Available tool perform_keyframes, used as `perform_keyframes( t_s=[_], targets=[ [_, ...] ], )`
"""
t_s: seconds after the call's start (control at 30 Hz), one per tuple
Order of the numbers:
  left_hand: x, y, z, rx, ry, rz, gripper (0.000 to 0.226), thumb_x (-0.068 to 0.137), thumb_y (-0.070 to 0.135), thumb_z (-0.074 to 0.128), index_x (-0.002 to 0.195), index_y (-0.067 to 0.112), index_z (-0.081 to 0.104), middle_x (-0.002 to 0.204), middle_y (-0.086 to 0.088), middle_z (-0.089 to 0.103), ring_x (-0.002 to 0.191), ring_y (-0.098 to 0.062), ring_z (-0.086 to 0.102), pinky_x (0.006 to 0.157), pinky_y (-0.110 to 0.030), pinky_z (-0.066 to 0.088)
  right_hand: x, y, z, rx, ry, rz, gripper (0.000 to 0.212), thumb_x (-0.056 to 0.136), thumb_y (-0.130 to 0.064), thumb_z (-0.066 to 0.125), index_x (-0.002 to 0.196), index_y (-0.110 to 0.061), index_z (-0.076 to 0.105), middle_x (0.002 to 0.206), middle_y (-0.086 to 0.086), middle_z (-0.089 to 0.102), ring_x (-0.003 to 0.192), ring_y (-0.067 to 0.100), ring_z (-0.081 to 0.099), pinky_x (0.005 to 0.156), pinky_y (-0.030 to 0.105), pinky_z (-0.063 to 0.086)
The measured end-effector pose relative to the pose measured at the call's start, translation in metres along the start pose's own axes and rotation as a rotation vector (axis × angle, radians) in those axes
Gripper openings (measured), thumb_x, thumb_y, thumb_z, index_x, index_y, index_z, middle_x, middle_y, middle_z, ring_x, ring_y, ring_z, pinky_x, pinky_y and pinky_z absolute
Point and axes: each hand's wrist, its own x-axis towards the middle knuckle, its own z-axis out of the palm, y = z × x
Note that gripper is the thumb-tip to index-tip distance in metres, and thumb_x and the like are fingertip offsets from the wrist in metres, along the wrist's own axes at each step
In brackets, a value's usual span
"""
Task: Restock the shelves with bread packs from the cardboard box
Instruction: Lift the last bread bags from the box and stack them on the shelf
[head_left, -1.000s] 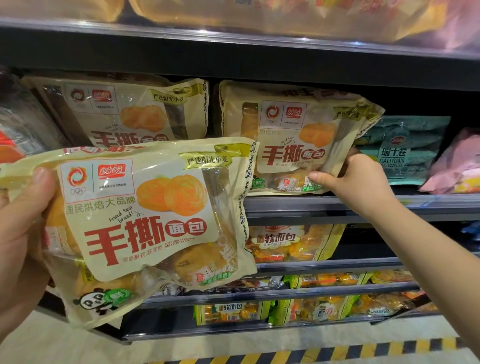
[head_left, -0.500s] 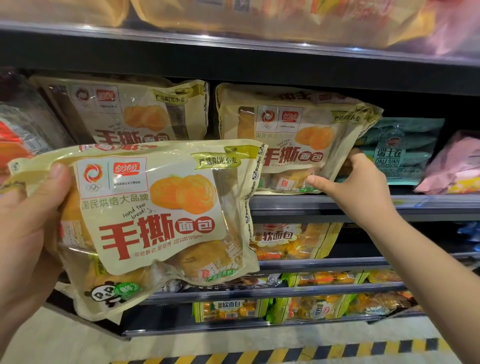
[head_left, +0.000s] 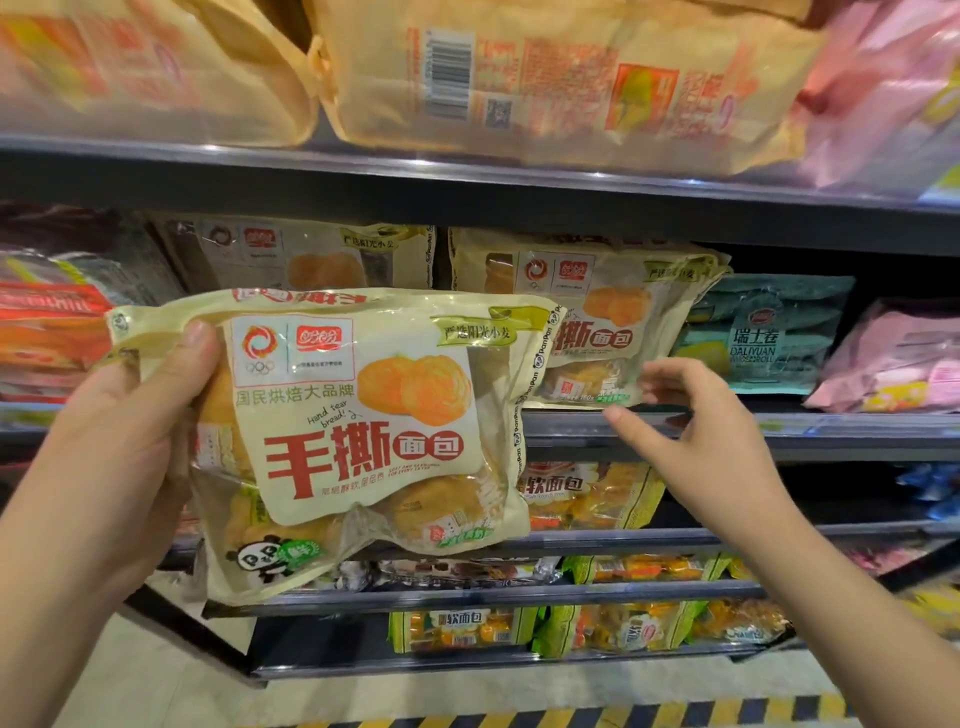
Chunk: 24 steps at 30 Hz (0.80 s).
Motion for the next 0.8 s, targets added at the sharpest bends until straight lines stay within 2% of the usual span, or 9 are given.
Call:
perform_keyframes(
  t_s=[0.1,0.2,0.3,0.4,0.5,0.57,0.67,0.73,0.8],
  targets=[
    [-0.006,0.022,0.018,-0.136,-0.005,-0.04,0.058,0.082,0.057,0.062,0.127,0.021,0.069,0.109,-0.001,0.082,0.093,-0.021,0.081,0.066,-0.031,0.066,-0.015,-0.025,0.002,0.253,-0.126,0.005,0.038,0.087,-0.054,0.067,0.121,-0.037,0.061,0.111,-0.021,0.067,0.109,-0.005,0.061,0.094,0.02,0.051],
    [-0.012,0.035,0.022,-0.184,0.02,-0.049,0.045,0.079,0.048,0.062,0.117,0.025,0.07,0.103,0.003,0.083,0.089,-0.016,0.081,0.062,-0.027,0.065,-0.028,-0.053,0.007,0.498,-0.361,-0.013,0.055,0.081,-0.075,0.061,0.128,-0.045,0.057,0.123,-0.022,0.066,0.119,-0.002,0.062,0.101,0.03,0.052],
    [-0.012,0.046,0.018,-0.218,0.032,-0.081,0.044,0.079,0.046,0.063,0.116,0.024,0.068,0.102,0.003,0.083,0.089,-0.015,0.081,0.063,-0.026,0.065,-0.034,-0.079,0.019,0.586,-0.504,0.005,0.084,0.058,-0.081,0.077,0.131,-0.05,0.049,0.13,-0.023,0.063,0.12,0.003,0.063,0.1,0.033,0.053],
    [-0.013,0.06,0.011,-0.217,0.029,-0.096,0.048,0.08,0.046,0.063,0.122,0.023,0.065,0.104,0.003,0.083,0.091,-0.015,0.081,0.064,-0.025,0.064,-0.03,-0.104,0.03,0.649,-0.463,0.028,0.082,0.06,-0.061,0.09,0.13,-0.048,0.048,0.131,-0.013,0.065,0.116,0.011,0.067,0.099,0.04,0.057],
    [-0.011,0.068,-0.001,-0.147,0.028,-0.071,0.054,0.075,0.052,0.065,0.123,0.027,0.064,0.106,0.007,0.082,0.094,-0.013,0.08,0.069,-0.028,0.065,-0.027,-0.124,0.037,0.656,-0.384,0.041,0.073,0.062,-0.047,0.091,0.122,-0.05,0.05,0.125,-0.016,0.068,0.112,0.003,0.067,0.096,0.034,0.058],
    [-0.009,0.071,-0.011,0.033,0.012,0.019,0.07,0.062,0.063,0.067,0.124,0.032,0.063,0.105,0.017,0.08,0.094,-0.003,0.078,0.075,-0.028,0.063,-0.029,-0.136,0.04,0.66,-0.3,0.036,0.059,0.066,-0.038,0.091,0.112,-0.046,0.055,0.113,-0.022,0.072,0.105,-0.004,0.068,0.087,0.026,0.059],
    [-0.01,0.077,-0.024,0.343,-0.222,0.142,0.087,0.051,0.055,0.08,0.133,0.032,0.062,0.114,0.028,0.075,0.104,0.009,0.071,0.081,-0.014,0.059,-0.032,-0.15,0.043,0.668,-0.156,-0.014,0.046,0.075,-0.023,0.089,0.106,-0.04,0.058,0.104,-0.027,0.072,0.099,-0.008,0.067,0.088,0.019,0.058],
    [-0.009,0.077,-0.029,0.455,-0.379,0.208,0.081,0.056,0.046,0.088,0.132,0.038,0.063,0.121,0.03,0.073,0.113,0.011,0.067,0.094,-0.01,0.053,-0.031,-0.156,0.045,0.709,-0.095,-0.048,0.045,0.079,-0.011,0.085,0.107,-0.035,0.06,0.108,-0.021,0.073,0.101,-0.002,0.07,0.098,0.027,0.056],
    [-0.004,0.072,-0.034,0.499,-0.336,0.279,0.071,0.062,0.043,0.087,0.129,0.044,0.063,0.12,0.034,0.071,0.114,0.015,0.064,0.095,-0.003,0.048,-0.029,-0.16,0.048,0.679,-0.036,-0.078,0.047,0.08,-0.007,0.085,0.107,-0.037,0.061,0.112,-0.02,0.073,0.107,-0.002,0.068,0.103,0.034,0.053]
  ],
)
